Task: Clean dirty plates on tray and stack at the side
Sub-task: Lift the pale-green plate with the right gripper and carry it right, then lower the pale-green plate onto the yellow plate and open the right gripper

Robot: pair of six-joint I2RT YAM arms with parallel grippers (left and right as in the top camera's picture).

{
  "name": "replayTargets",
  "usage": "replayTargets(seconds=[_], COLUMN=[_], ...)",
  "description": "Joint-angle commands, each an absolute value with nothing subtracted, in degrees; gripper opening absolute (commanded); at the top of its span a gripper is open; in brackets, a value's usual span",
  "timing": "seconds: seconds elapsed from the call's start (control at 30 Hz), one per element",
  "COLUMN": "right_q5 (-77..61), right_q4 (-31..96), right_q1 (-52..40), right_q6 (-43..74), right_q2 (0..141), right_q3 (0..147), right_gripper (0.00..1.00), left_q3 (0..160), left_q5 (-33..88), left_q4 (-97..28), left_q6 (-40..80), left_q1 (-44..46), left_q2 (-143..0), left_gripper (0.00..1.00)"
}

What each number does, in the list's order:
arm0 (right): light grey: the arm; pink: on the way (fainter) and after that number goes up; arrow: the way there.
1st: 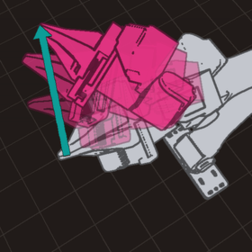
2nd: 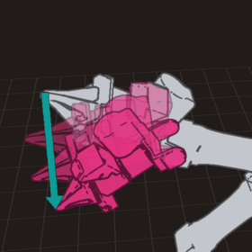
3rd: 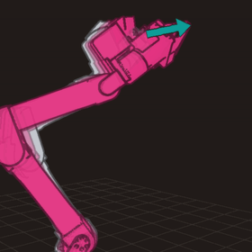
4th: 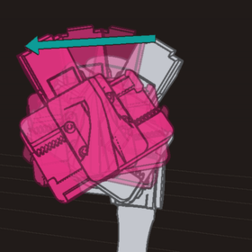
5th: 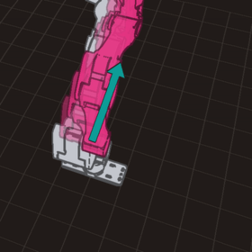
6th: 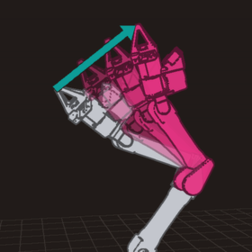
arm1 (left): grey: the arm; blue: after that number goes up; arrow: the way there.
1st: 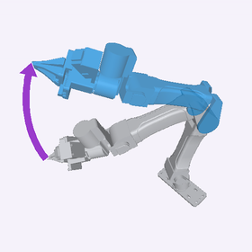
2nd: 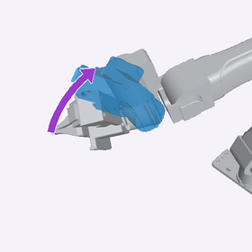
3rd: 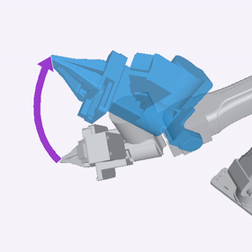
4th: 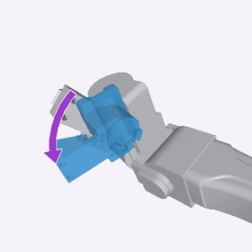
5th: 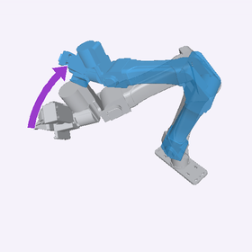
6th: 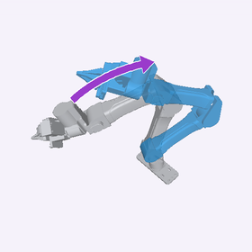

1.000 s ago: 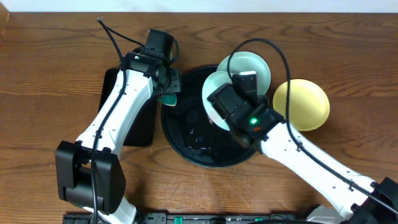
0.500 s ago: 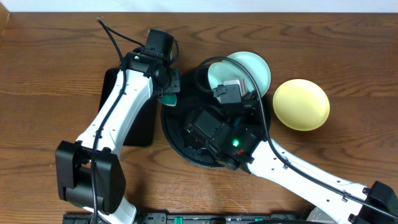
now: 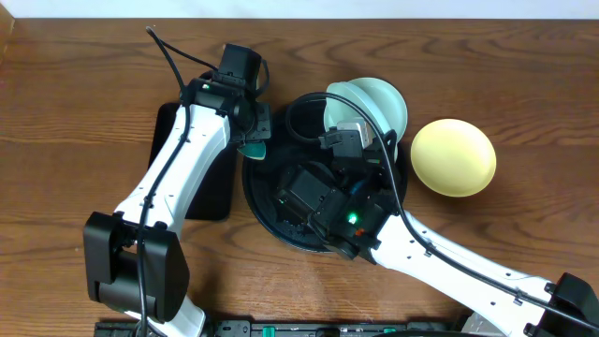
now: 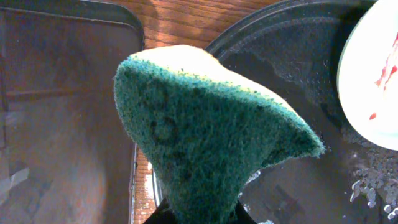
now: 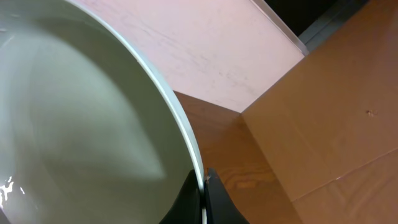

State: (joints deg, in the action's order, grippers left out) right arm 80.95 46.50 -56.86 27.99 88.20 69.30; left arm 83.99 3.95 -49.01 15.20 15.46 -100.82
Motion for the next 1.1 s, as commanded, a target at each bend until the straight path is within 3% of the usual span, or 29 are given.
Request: replayTargets(seconds=[0.0, 0.3, 0.6, 0.73, 0.87, 1.07], right_q5=[81.3, 44.8, -2.5, -11.3, -11.4, -8.7], right_q4=[46.2, 48.4, 47.0, 49.4, 52.8, 53.5], right_q1=[-57.1, -47.3, -14.8, -1.0, 10.5, 20.0], right_q6=[28.2, 35.1, 24.8, 23.4, 22.1, 21.3], right_q2=[87.2, 87.2, 85.0, 85.1, 85.1, 85.1], right_q3=[70.1, 70.1, 70.1, 70.1, 70.0, 66.9], right_gripper=[0.01, 0.01, 0.01, 0.01, 0.01, 0.01], left_q3=[84.6, 84.6, 84.6, 84.6, 84.6, 84.6], left_q5=[3.9, 3.9, 3.9, 3.9, 3.9, 3.9], left_q4=[-49.0, -49.1, -49.1, -49.1, -49.1, -49.0], left_q6=[15.1, 15.1, 15.1, 15.1, 15.1, 15.1], left_q1=[15.2, 15.2, 15.2, 15.2, 15.2, 15.2], left_q2=[-100.9, -100.9, -100.9, -100.9, -100.9, -100.9], left_gripper=[0.08, 0.08, 0.08, 0.08, 0.08, 0.08])
